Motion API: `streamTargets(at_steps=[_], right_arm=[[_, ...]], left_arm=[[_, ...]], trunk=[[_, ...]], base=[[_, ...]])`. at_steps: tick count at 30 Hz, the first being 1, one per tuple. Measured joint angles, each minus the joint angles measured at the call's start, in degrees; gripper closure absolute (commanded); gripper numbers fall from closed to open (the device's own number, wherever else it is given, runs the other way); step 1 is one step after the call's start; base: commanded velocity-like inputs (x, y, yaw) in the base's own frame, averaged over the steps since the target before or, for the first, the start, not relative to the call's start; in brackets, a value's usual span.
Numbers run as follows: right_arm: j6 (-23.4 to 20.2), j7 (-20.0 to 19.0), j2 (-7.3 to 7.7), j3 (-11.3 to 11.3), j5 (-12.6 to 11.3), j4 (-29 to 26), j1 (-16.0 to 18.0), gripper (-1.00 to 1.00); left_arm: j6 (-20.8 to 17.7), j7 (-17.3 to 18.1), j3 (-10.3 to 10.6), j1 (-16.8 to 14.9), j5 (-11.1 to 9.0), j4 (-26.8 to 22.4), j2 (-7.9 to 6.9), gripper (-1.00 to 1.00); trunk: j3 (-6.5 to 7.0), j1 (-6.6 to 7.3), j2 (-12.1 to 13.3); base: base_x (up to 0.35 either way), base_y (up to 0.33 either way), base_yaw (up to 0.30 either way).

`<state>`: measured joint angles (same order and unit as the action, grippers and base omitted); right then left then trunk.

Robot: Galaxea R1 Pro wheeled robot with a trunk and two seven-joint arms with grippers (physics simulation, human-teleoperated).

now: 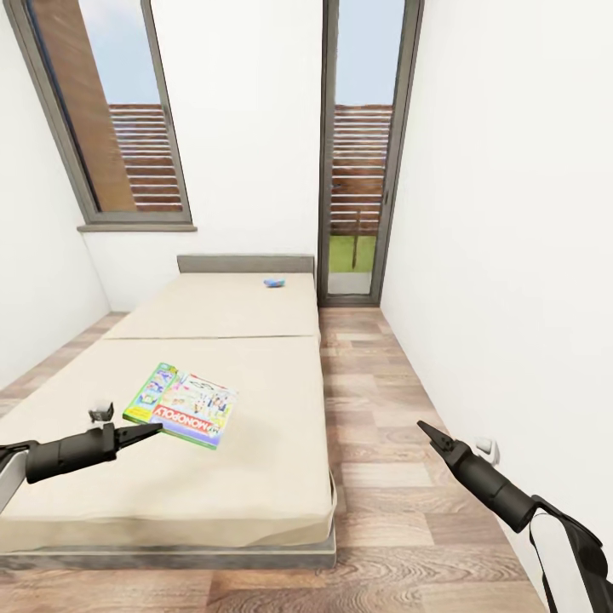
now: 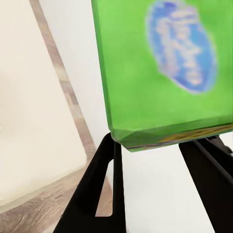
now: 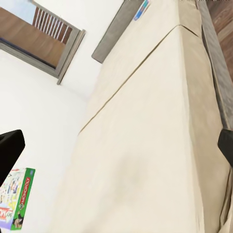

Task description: Put all the toys in the child's room - the three board games (two on the bed and one on the table), the two jigsaw puzzles on the table, and the tennis ball on the table - inside the toy box on the table in the child's room.

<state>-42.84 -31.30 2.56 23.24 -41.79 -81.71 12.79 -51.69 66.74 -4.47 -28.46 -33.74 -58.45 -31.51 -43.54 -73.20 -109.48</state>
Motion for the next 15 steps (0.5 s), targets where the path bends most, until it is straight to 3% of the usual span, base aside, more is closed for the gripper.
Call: streamTargets(at_steps=[15], right_arm=[[0.1,0.0,-0.02,0.0,0.3,0.1,0.0,-1.00]], left_arm=[[3.3,-0.1,-0.1,0.0,2.9,0.3,-0.57,1.00]], trunk=[[2.69,3.30,6.0]], base=[[0.000,0.000,0.000]])
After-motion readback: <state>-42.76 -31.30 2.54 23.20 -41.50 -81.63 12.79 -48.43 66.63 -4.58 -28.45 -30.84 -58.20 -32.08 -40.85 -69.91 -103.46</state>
